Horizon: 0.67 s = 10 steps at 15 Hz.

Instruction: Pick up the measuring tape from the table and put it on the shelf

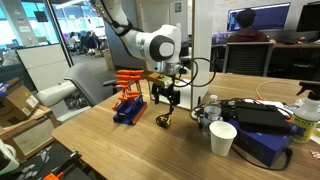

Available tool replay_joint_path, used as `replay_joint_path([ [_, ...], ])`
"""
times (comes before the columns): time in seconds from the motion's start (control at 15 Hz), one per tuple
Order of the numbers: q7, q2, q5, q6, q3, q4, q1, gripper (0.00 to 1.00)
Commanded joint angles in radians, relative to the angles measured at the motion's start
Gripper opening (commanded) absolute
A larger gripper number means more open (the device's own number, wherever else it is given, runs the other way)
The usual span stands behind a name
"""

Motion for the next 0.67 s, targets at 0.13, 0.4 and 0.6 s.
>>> replay_joint_path([
  [0.13, -0.013, 0.119, 0.066, 0.048, 0.033, 0.095, -0.024, 1.0],
  [0.4, -0.04, 0.16, 0.084, 0.089, 0.055, 0.09, -0.033, 1.0],
  [0.6, -0.058, 0.188, 0.087, 0.11, 0.072, 0.087, -0.042, 1.0],
])
